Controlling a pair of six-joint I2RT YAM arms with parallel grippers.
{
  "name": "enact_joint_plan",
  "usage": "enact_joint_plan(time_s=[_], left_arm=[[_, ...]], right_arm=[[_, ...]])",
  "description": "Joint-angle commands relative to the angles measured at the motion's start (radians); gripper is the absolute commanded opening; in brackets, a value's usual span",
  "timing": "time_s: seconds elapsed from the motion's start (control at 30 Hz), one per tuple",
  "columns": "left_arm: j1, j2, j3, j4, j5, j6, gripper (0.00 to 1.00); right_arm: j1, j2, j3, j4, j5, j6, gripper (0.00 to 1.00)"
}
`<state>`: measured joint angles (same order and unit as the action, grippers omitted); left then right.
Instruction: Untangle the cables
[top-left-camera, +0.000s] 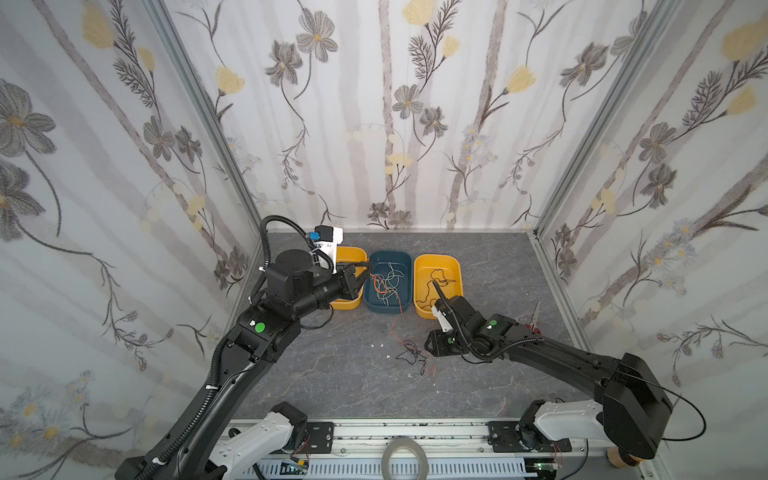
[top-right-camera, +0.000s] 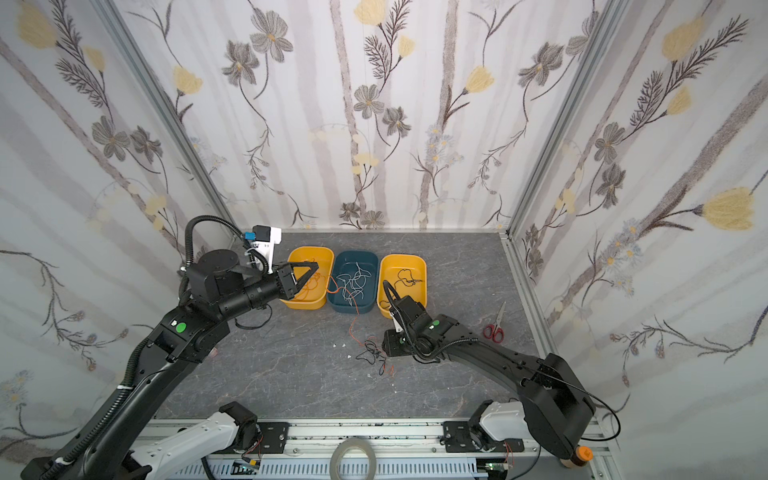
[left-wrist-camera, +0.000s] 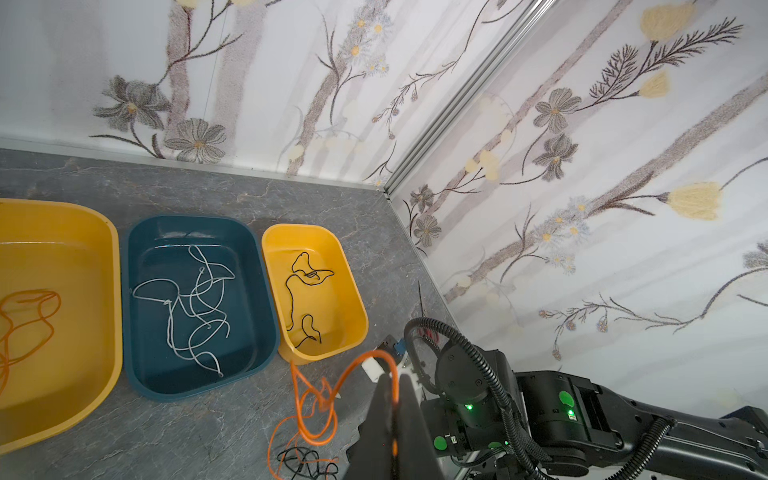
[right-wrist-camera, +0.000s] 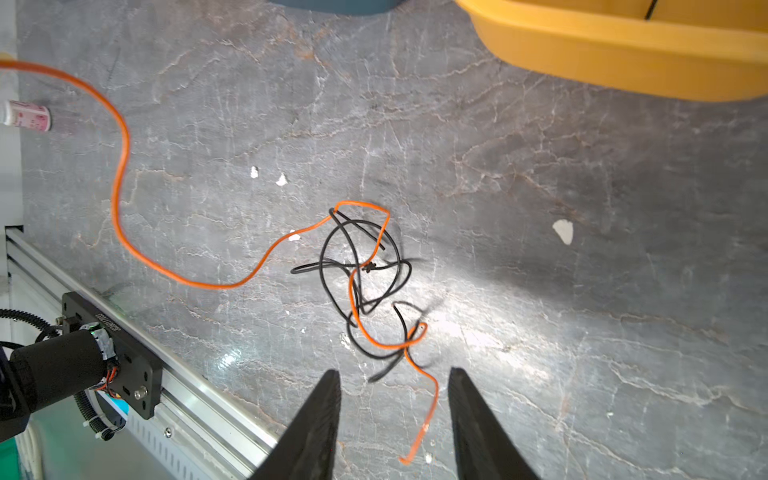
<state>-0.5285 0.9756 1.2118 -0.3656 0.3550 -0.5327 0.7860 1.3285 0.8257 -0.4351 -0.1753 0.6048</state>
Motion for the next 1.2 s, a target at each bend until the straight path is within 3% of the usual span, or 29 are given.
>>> enact_joint_plan(time_s=[0.0,0.13,0.3,0.6,0.7,0.87,1.17], left_arm=[[0.001,0.007,0.002,0.077,0.023,-0.026,0.00],[0.001,0.015,0.013,0.085,0.029,-0.035,0.00],[0.001,0.013,0.020,0.079,0.021,-0.035,0.00],[0.002,0.008,0.028,0.070,0.013,-0.029,0.00],[0.002,-0.001,0.029,0.067,0.010,-0.029,0.00],[0.008,-0.019,0.017,0.042,-0.005,-0.014,0.00],[0.018,-0.041,-0.076,0.084,0.074,-0.027,0.00]], right_arm=[[0.005,0.015,-0.014,0.177,-0.072,-0.029,0.50],[0.022,0.113,0.027,0.326,-0.152,-0.032,0.53],[0.078,0.230,0.117,0.369,-0.167,-0.074,0.57],[0.082,0.356,0.125,0.495,-0.187,-0.059,0.53],[0.082,0.376,0.131,0.520,-0.188,-0.050,0.46],[0.082,0.309,0.129,0.474,-0.171,-0.054,0.14],[0.054,0.084,0.124,0.307,-0.103,-0.082,0.03]])
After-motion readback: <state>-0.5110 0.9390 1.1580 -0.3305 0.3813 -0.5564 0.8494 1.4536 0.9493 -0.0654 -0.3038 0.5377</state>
